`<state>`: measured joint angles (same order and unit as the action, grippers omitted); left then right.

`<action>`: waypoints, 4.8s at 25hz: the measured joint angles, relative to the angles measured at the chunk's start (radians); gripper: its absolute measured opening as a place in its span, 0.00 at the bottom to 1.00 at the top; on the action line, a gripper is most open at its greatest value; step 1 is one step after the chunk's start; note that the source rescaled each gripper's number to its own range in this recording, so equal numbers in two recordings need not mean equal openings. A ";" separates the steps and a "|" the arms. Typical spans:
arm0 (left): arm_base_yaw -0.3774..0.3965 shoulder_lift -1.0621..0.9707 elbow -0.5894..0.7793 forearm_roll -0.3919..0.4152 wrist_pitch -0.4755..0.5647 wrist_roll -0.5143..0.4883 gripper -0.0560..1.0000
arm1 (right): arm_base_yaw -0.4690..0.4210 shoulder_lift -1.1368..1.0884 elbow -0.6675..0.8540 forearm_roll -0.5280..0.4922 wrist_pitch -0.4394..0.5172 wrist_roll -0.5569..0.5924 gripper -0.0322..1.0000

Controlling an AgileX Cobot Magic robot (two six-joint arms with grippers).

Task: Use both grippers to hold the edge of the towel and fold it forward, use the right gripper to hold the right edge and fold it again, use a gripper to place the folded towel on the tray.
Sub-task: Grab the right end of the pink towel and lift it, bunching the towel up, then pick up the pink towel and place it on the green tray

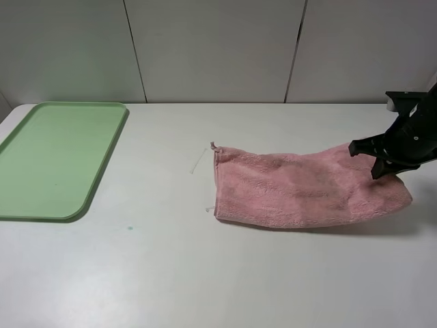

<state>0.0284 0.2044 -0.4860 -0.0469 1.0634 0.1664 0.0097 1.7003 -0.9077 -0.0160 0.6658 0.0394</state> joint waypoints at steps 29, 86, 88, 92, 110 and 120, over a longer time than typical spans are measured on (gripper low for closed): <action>0.000 0.000 0.000 0.000 0.000 0.001 0.99 | 0.312 -0.057 -0.174 0.206 0.100 0.045 0.08; 0.000 0.000 0.000 0.000 0.000 0.001 0.99 | 0.664 0.217 -0.174 0.376 -0.296 0.107 0.18; 0.000 0.000 0.000 0.000 0.000 0.001 0.99 | 0.664 0.217 -0.174 0.378 -0.296 0.107 0.48; 0.000 0.000 0.000 0.000 0.000 0.001 0.99 | 0.664 0.216 -0.174 0.390 -0.292 0.106 0.92; 0.000 0.000 0.000 0.000 0.000 0.001 0.99 | 0.664 0.197 -0.174 0.417 -0.293 0.106 1.00; 0.000 0.000 0.000 0.000 0.000 0.001 0.99 | 0.664 0.084 -0.174 0.388 -0.292 0.106 1.00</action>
<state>0.0284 0.2044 -0.4860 -0.0469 1.0634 0.1675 0.6737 1.7843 -1.0821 0.3715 0.3737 0.1457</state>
